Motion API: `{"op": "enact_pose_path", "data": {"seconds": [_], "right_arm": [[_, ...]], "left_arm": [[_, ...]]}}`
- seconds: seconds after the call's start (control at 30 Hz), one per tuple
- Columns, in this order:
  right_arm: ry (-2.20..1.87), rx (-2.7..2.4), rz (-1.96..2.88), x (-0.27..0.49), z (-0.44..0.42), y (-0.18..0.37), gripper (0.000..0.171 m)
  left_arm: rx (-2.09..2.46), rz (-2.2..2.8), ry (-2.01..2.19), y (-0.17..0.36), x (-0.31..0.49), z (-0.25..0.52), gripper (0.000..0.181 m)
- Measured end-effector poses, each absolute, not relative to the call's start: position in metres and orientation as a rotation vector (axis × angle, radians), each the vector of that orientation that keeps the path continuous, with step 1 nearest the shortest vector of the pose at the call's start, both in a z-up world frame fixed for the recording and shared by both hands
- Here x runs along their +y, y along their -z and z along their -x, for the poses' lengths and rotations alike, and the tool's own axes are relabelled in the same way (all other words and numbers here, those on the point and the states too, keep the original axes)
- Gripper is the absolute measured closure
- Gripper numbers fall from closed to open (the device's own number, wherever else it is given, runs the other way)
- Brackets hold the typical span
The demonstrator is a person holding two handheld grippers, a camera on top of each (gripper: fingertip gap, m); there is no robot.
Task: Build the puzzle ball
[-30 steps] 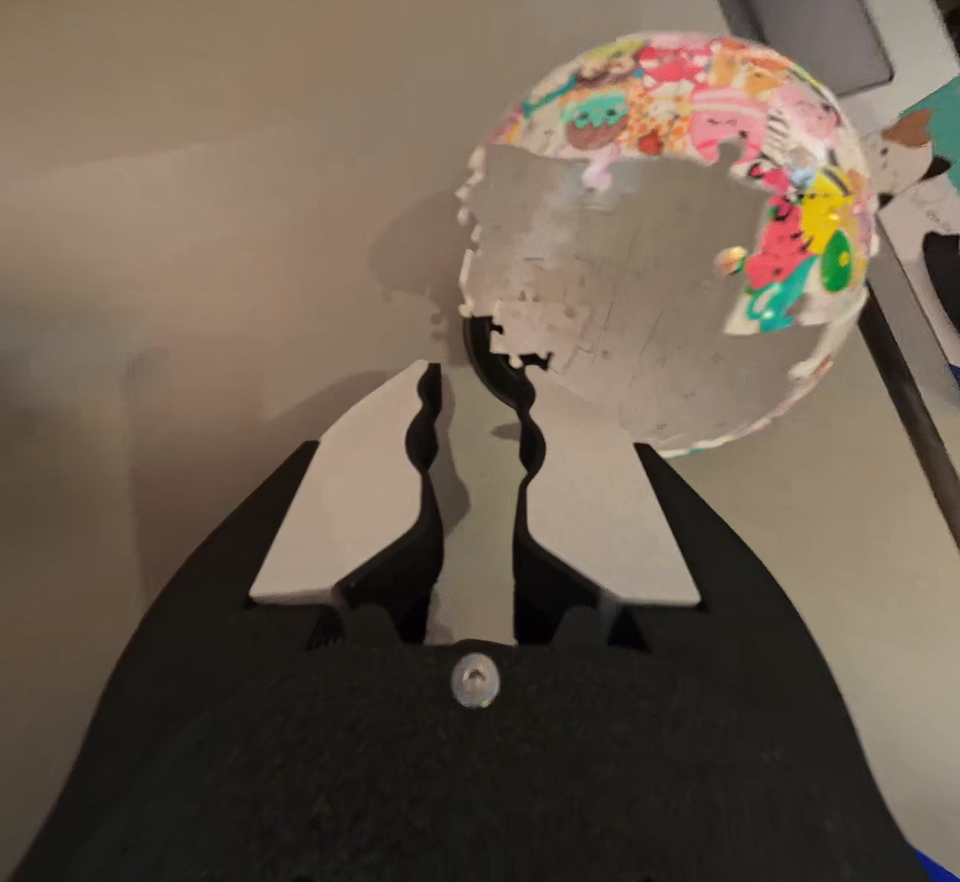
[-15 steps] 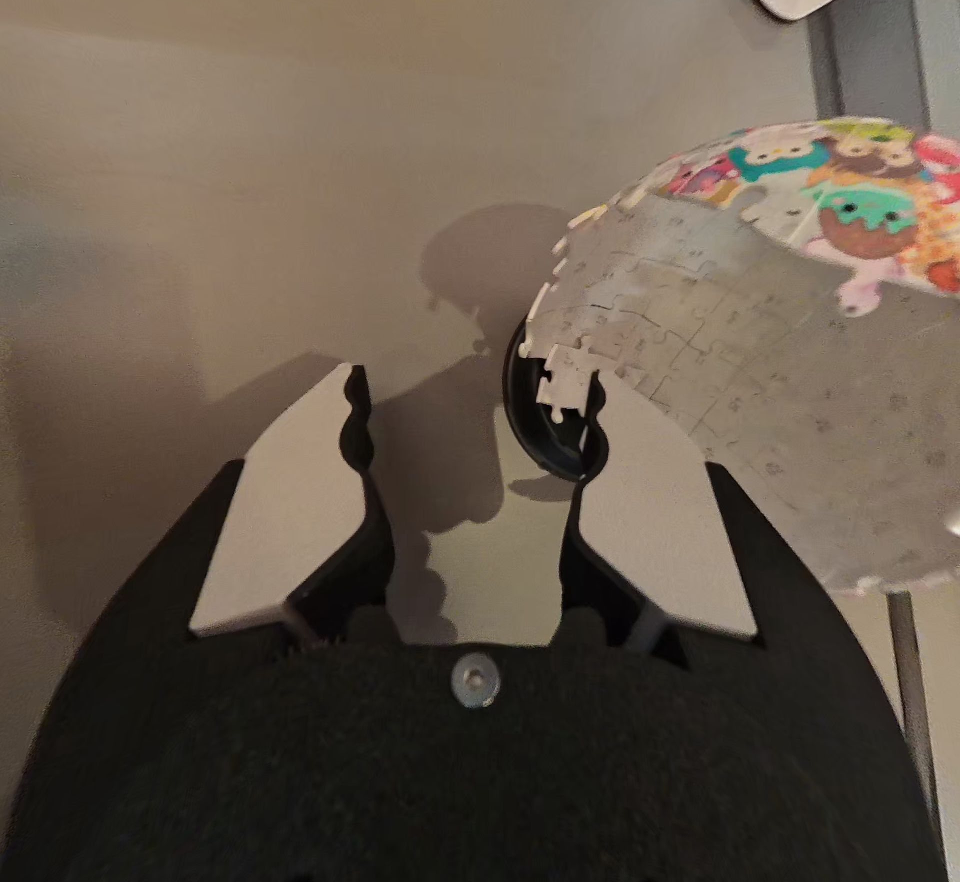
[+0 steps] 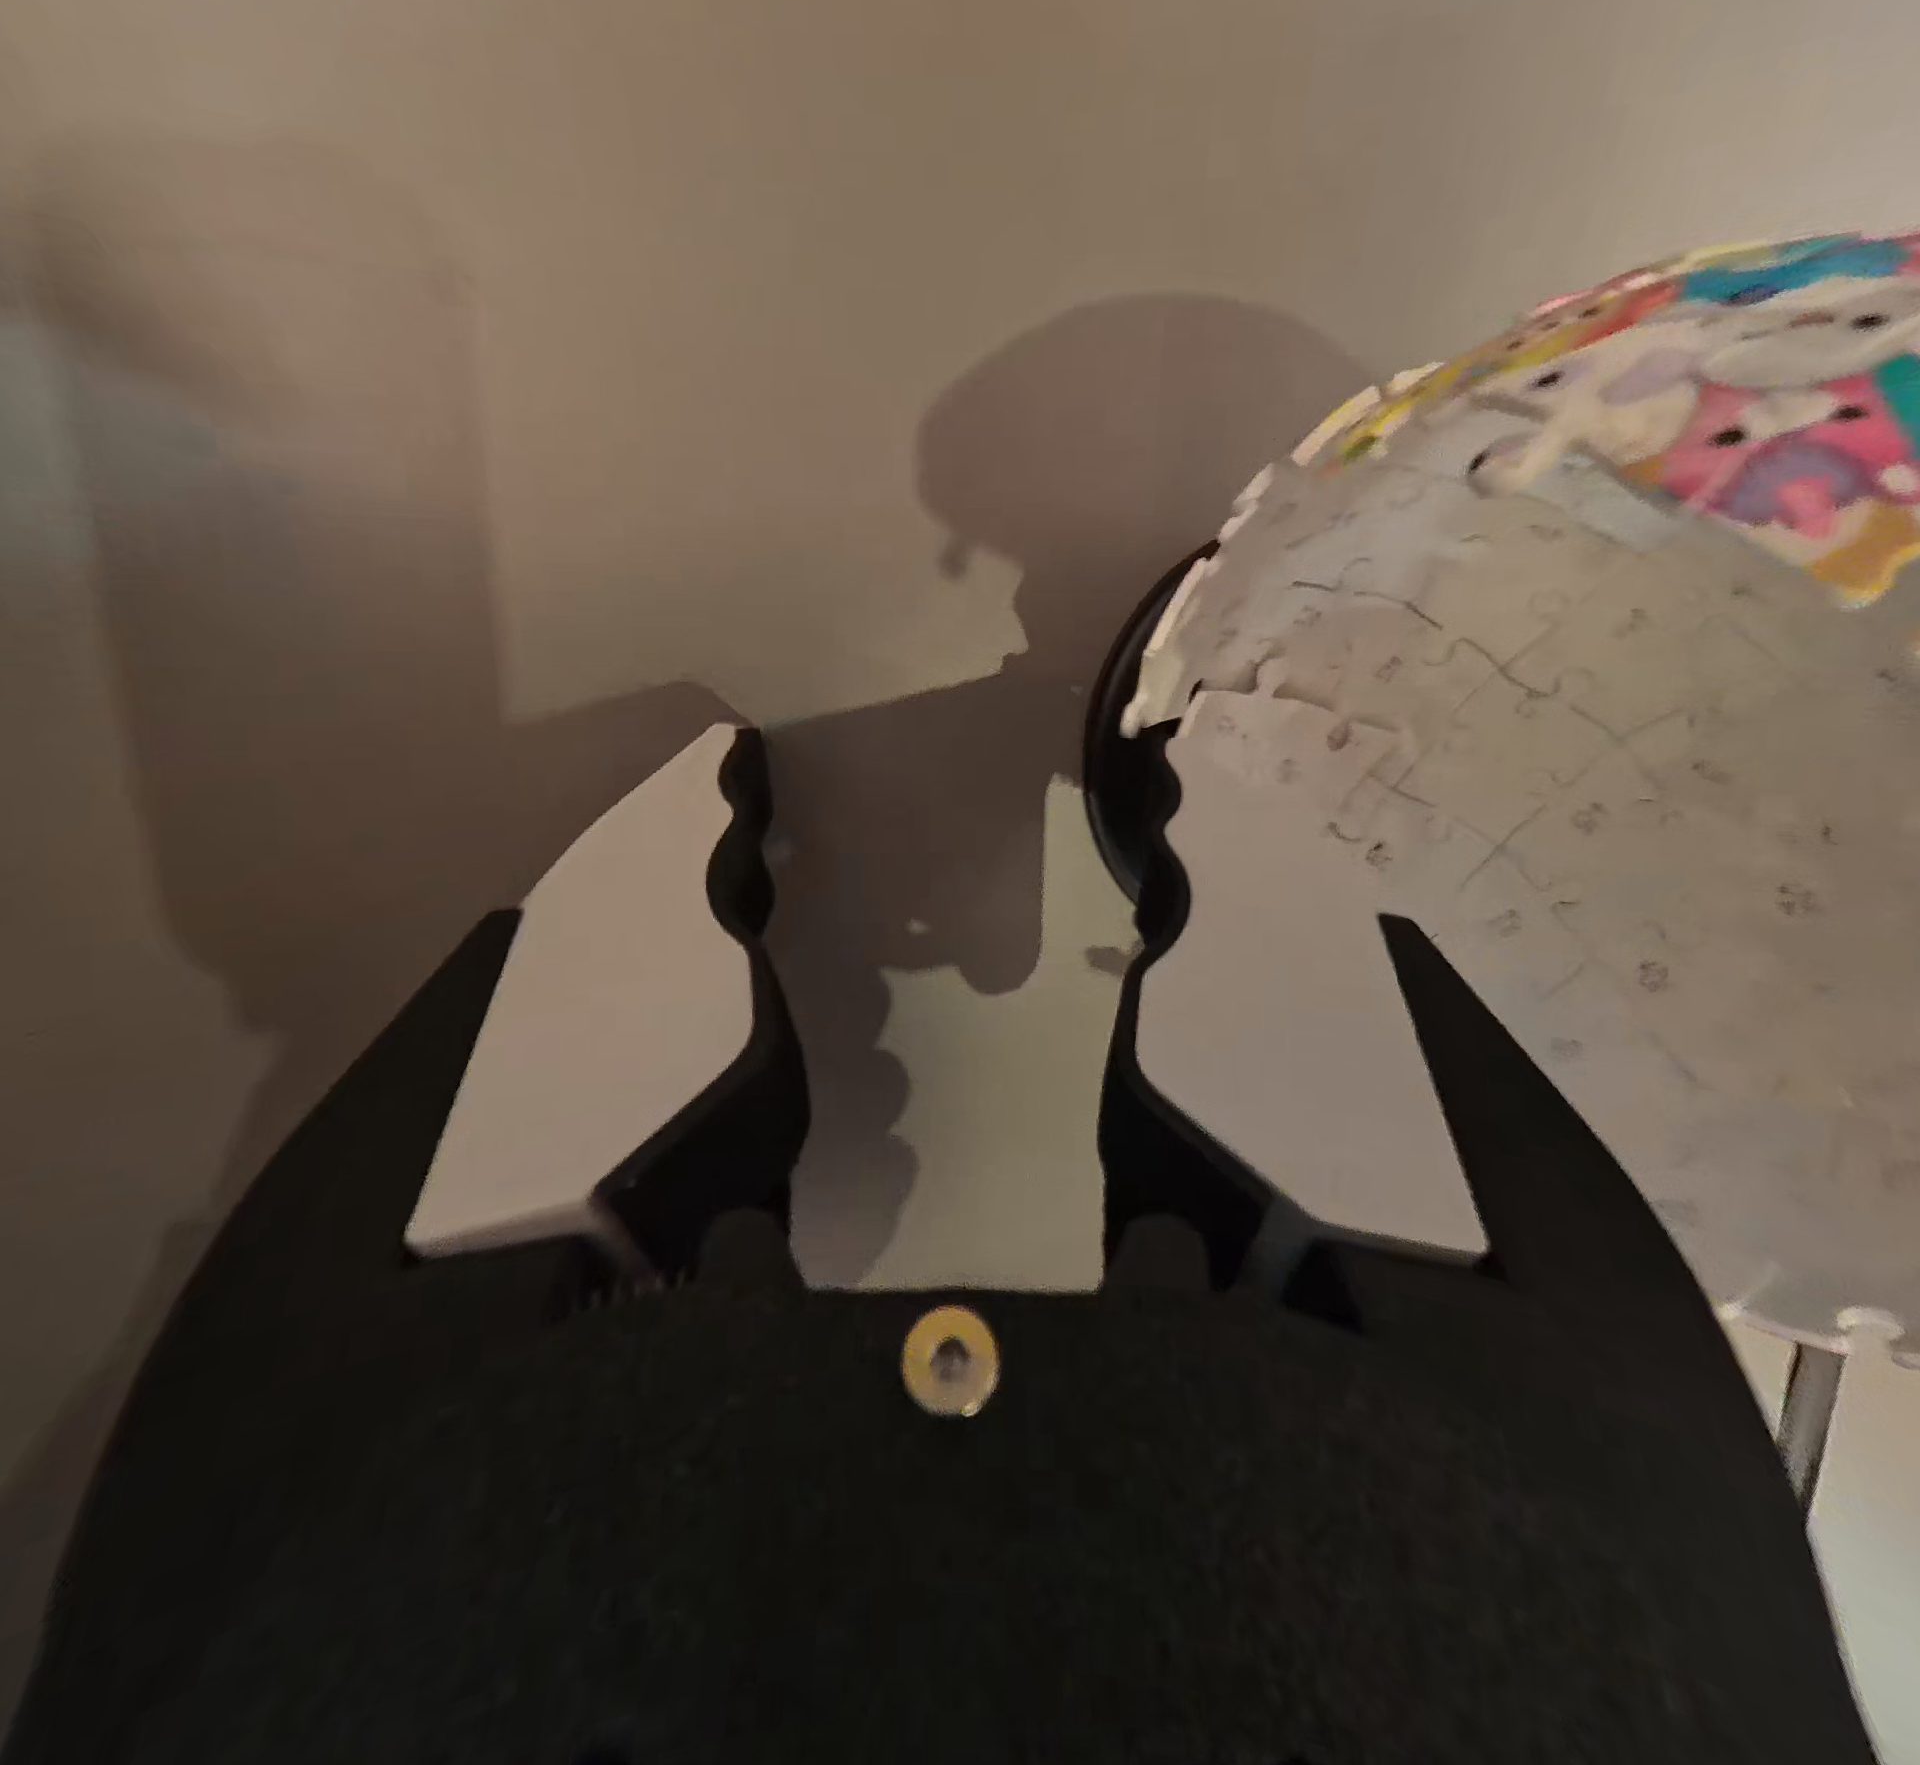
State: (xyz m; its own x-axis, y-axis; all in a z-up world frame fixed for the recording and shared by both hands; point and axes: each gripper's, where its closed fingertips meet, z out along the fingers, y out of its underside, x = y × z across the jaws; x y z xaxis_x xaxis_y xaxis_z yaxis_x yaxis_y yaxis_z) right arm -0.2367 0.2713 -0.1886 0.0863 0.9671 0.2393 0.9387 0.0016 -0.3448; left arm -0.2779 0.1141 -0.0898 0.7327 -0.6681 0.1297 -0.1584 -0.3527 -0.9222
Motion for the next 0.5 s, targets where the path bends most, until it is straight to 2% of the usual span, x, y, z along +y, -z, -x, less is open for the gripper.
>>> {"op": "enact_pose_path", "data": {"seconds": [0.23,0.33,0.5], "right_arm": [[-0.063,-1.936,1.956,0.265,0.228,0.187,0.106],[0.084,-1.903,1.928,0.277,0.226,0.179,0.103],[0.299,-1.955,1.874,0.286,0.216,0.174,0.111]], "left_arm": [[0.622,1.883,0.603,0.087,0.113,0.283,0.118],[0.615,1.874,0.59,0.085,0.113,0.286,0.118],[0.6,1.857,0.573,0.082,0.113,0.291,0.118]]}}
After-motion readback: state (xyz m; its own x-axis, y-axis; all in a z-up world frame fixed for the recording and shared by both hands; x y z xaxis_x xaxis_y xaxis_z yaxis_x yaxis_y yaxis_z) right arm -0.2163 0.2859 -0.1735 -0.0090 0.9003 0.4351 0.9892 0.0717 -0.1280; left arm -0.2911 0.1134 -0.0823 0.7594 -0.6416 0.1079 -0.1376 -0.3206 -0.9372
